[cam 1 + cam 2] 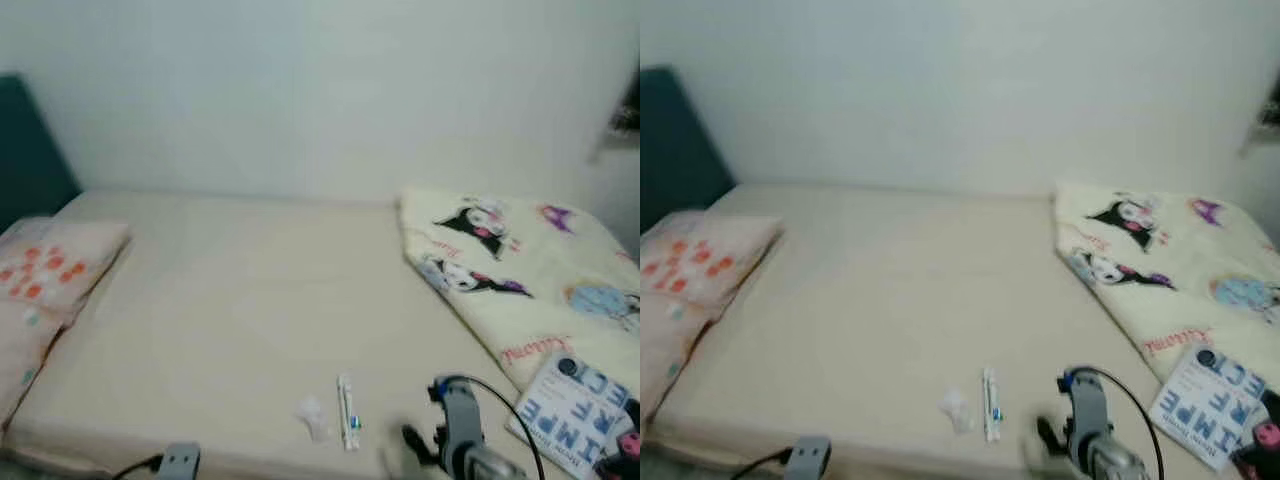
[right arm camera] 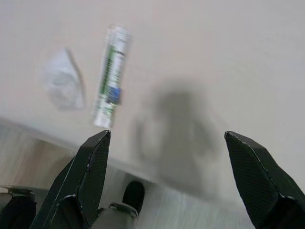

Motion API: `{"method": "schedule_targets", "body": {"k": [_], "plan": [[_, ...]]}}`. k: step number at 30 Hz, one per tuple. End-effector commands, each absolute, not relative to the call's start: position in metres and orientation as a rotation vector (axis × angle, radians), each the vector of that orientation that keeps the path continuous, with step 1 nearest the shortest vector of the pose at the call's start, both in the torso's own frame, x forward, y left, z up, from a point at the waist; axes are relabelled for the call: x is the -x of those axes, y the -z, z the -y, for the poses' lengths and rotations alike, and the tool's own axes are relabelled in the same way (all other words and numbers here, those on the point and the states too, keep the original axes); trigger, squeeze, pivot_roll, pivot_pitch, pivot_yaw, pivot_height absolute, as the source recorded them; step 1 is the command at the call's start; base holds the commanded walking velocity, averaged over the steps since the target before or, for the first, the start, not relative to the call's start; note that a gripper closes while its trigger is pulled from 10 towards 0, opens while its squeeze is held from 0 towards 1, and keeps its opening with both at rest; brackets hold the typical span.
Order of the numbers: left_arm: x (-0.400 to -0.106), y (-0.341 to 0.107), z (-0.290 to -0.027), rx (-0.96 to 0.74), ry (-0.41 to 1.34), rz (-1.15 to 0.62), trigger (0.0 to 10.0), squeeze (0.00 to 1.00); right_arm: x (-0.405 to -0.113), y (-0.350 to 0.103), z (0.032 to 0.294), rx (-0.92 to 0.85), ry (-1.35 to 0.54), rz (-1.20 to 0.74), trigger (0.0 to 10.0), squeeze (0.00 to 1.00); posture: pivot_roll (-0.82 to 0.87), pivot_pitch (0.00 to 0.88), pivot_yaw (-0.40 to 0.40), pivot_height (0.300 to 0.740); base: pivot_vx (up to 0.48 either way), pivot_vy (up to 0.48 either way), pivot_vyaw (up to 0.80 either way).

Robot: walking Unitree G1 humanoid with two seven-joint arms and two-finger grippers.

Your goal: Clean up the room

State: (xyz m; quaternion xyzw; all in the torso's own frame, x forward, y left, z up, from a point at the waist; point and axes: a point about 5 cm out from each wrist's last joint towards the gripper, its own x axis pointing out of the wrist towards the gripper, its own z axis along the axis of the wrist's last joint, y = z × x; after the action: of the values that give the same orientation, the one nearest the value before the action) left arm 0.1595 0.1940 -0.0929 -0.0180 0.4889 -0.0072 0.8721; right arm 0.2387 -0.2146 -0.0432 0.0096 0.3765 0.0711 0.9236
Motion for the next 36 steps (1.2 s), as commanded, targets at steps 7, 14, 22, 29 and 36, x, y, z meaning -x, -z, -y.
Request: {"method": "schedule_targets", "body": {"k": [7,14,22,29,36], "plan": [[-0.152,0.095,-0.198,0.032,0.002,-1.048,10.0,0.00,-0.285,0.006,0.193,0.042,-0.279,-0.575,10.0,0.00,-0.03,0.000,-0.013,0.740,0.000,0.000,0.34],[-0.153,0.095,-0.199,0.030,0.006,-1.046,10.0,0.00,-0.293,-0.002,0.186,0.074,-0.310,-0.529,10.0,0.00,-0.03,0.000,-0.015,0.740,0.000,0.000,0.34],[-0.152,0.096,-0.198,0.031,0.010,-1.047,10.0,0.00,-0.295,-0.003,0.186,0.110,-0.282,-0.525,10.0,0.00,-0.03,0.000,-0.014,0.740,0.000,0.000,0.80],[-0.150,0.097,-0.196,0.026,0.030,-1.052,10.0,0.00,-0.294,0.000,0.200,0.134,-0.162,-0.579,10.0,0.00,-0.05,0.000,-0.018,0.740,0.000,-0.137,0.34],[-0.151,0.097,-0.191,0.056,0.003,-1.044,10.0,0.00,-0.297,-0.004,0.209,0.136,-0.099,-0.575,10.0,0.00,-0.05,0.000,-0.017,0.740,0.000,-0.137,0.00]]}}
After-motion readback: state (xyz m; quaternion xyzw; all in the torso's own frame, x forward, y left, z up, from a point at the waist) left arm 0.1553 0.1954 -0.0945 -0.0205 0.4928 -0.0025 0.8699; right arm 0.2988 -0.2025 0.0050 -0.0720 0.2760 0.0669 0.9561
